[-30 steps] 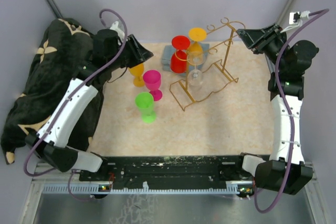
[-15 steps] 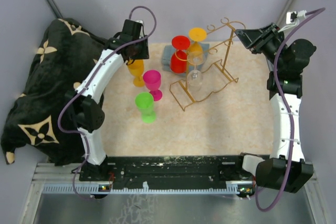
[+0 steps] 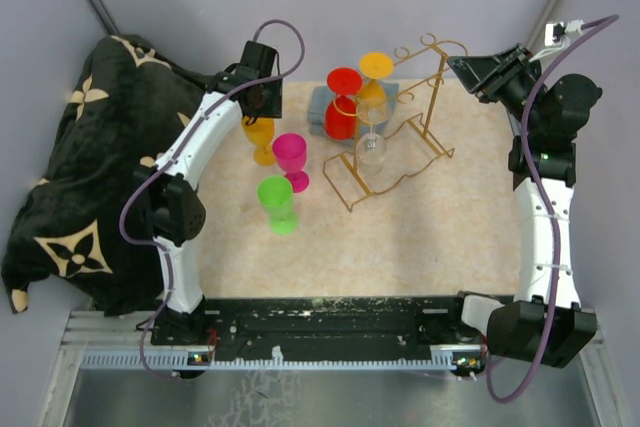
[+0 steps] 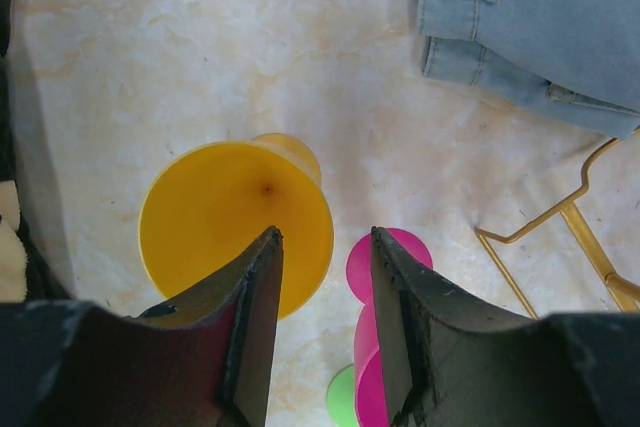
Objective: Place the wine glass upside down on the wine glass rack
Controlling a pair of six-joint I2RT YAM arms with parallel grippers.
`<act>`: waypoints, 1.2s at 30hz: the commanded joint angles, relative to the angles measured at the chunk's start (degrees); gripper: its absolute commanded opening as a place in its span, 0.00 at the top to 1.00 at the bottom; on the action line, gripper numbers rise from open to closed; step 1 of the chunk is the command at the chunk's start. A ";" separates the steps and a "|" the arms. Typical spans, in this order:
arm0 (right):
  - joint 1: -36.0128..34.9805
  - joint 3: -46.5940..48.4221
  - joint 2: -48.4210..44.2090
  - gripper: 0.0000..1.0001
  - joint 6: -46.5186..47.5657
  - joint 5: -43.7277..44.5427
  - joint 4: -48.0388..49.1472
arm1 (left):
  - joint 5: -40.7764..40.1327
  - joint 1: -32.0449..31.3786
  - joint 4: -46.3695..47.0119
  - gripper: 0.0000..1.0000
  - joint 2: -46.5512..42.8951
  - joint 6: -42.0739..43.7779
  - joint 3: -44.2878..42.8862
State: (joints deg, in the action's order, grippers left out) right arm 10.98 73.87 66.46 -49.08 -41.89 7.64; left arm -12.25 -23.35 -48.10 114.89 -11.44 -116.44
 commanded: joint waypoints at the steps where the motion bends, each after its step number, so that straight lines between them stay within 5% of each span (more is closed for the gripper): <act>1: -0.59 1.02 0.12 0.66 0.39 0.05 2.82 | -0.22 0.18 -0.02 0.54 1.94 1.07 -0.17; 14: -0.62 1.28 0.46 0.66 0.46 0.14 2.52 | 0.16 0.22 1.95 0.60 3.78 0.14 3.32; 24: -0.61 1.15 0.68 0.65 0.40 0.23 2.49 | -2.06 0.17 1.61 1.00 4.01 0.12 3.68; 36: -1.13 1.08 0.64 0.65 0.20 0.40 2.73 | -9.15 -0.05 5.42 1.00 -1.34 -0.51 3.86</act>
State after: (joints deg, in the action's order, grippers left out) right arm 10.90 73.87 67.20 -49.10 -41.82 7.64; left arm -16.91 -23.35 -46.65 118.15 -11.73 -112.86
